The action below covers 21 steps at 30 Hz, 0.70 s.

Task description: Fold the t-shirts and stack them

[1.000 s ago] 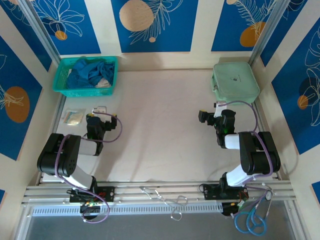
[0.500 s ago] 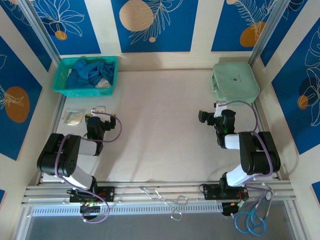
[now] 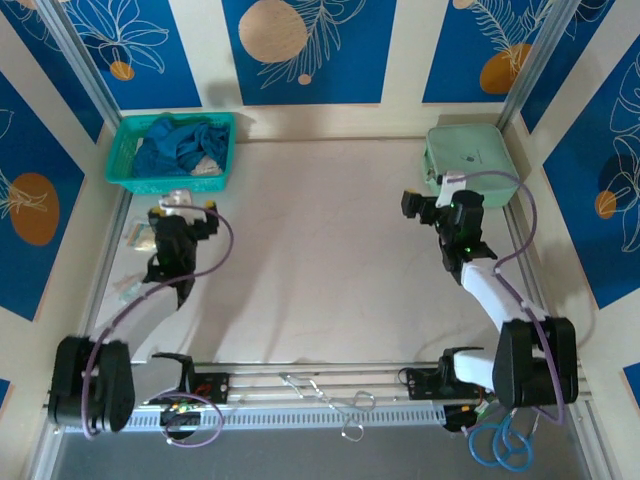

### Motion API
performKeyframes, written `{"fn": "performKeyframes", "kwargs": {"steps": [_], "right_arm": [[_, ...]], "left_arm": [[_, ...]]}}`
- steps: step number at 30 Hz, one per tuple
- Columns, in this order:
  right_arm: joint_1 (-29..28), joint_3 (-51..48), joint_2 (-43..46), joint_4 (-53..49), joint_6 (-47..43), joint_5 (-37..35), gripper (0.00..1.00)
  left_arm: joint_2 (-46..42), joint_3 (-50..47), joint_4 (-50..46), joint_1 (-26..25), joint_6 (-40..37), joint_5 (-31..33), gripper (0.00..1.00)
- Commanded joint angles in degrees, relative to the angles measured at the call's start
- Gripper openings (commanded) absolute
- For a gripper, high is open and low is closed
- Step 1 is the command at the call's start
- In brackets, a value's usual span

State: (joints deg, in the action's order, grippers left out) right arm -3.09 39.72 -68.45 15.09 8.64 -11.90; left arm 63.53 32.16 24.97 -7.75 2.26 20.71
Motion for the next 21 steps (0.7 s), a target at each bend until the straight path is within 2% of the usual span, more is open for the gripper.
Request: {"fn": "performKeyframes", "kwargs": {"steps": [1,3,8,10,21], "right_arm": [[-0.3,3.5,1.2,-17.7,5.1,-2.6,0.99],[-0.3,5.7,1.3,-22.5,7.0,-2.3,0.99],[-1.2,11.0,0.3,-32.1,8.6,0.5,1.0],[-1.9,12.4,0.0,-34.8,8.6,0.7,0.98],[-4.9,14.2,-1.0,-40.2,8.8,3.2,0.94]], "left_arm": [[-1.7,9.9,-23.6,-0.3,7.3,5.8,1.0],[0.8,16.5,-31.8,0.5,11.0,8.3,1.0],[14.7,35.2,-47.4,5.3,15.1,2.8,0.96],[20.5,41.7,-50.5,6.8,15.3,0.5,1.0],[50.6,74.0,-55.8,12.0,11.1,-9.4,1.0]]}}
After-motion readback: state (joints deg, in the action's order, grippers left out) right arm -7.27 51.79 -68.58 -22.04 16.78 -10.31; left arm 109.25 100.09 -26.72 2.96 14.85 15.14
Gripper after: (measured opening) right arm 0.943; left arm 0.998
